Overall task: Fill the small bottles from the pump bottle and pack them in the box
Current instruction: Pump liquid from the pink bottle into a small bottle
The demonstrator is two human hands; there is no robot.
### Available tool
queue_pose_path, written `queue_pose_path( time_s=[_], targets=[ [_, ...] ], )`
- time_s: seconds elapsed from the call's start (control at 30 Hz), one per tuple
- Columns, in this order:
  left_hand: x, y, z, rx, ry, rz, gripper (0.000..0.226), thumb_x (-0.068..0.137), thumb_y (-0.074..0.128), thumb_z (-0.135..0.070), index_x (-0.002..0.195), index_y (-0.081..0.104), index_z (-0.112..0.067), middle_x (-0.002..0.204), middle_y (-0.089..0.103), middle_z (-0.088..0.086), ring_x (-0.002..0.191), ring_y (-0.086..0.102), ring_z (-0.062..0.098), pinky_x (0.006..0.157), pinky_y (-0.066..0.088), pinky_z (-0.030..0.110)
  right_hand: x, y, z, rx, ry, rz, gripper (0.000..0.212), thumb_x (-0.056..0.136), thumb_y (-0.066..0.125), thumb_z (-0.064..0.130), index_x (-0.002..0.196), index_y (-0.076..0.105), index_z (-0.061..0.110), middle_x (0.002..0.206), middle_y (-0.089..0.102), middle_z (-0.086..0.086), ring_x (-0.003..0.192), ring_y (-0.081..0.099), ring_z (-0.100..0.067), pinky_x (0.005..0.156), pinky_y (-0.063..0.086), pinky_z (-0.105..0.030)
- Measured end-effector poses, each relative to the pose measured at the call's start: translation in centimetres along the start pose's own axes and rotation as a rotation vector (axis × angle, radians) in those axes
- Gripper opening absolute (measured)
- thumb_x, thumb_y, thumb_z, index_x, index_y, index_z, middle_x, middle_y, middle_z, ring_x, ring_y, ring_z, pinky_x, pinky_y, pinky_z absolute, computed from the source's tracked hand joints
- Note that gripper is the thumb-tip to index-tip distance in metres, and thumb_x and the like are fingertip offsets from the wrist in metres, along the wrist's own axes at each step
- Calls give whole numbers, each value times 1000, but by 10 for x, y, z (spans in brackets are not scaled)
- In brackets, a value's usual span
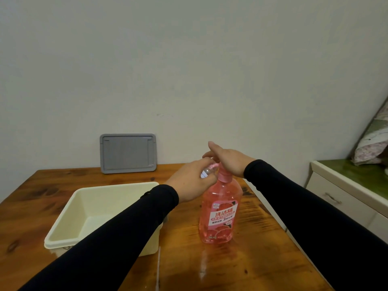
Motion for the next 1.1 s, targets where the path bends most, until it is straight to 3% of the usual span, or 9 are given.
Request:
queue_pose_path(
  time_s=[0.23, 0.37, 0.47, 0.63, 0.77, 0.97, 1.1],
  targets=[
    [5, -10, -3, -6, -5, 7, 30, 90, 51, -41, 119, 51, -38, 111, 60, -10, 87, 56, 1, 66, 46, 16, -2, -9, 6, 33, -8, -1, 68, 92, 11, 69, 134, 50, 32, 139, 50, -6, 120, 49, -21, 100, 32, -36],
    [5, -7, -3, 2, 4, -4, 35, 90, 50, -41, 125, 50, -36, 116, 59, -8, 91, 56, 4, 69, 47, 17, -1, -7, 5, 35, 2, 11, 69, 91, 11, 69, 133, 51, 31, 137, 52, -6, 112, 51, -18, 94, 32, -33],
    [1, -1, 0, 0, 0, 10, 35, 92, 50, -40, 126, 51, -34, 117, 61, -7, 92, 58, 6, 76, 53, 25, 0, 0, 0, 28, 10, 17, 68, 93, 13, 67, 131, 55, 29, 132, 57, -6, 105, 53, -16, 89, 34, -31],
    [2, -5, -2, 28, 3, 29, 34, 91, 50, -39, 124, 51, -36, 112, 61, -10, 89, 57, 3, 74, 50, 21, -1, -2, 0, 41, 13, 19, 67, 92, 13, 68, 133, 51, 30, 138, 51, -8, 111, 50, -18, 93, 33, -33],
    [6, -13, -4, 3, 2, 5, 24, 89, 51, -41, 112, 52, -39, 100, 60, -14, 84, 57, 2, 69, 52, 23, -1, -11, 8, 61, -9, -14, 68, 92, 12, 69, 134, 50, 32, 137, 51, -7, 119, 49, -21, 98, 33, -35],
    [2, -1, 3, 23, -2, -10, 37, 91, 50, -43, 126, 49, -36, 112, 59, -11, 89, 56, 3, 70, 47, 16, -2, 1, -1, 74, 14, -6, 68, 92, 14, 68, 131, 54, 29, 133, 56, -6, 105, 53, -17, 90, 33, -31],
    [3, -4, 1, 49, 6, 13, 31, 90, 50, -42, 120, 52, -37, 107, 61, -11, 87, 56, 1, 74, 51, 23, -2, -1, 0, 26, 26, -3, 68, 92, 14, 68, 133, 52, 30, 139, 51, -6, 118, 51, -21, 100, 34, -36]
  ],
)
Point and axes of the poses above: each hand's wrist, its own x-axis towards the middle knuckle, its own y-axis out of the palm, z = x × y, the point moved 4 cm from there along x, towards the middle knuckle
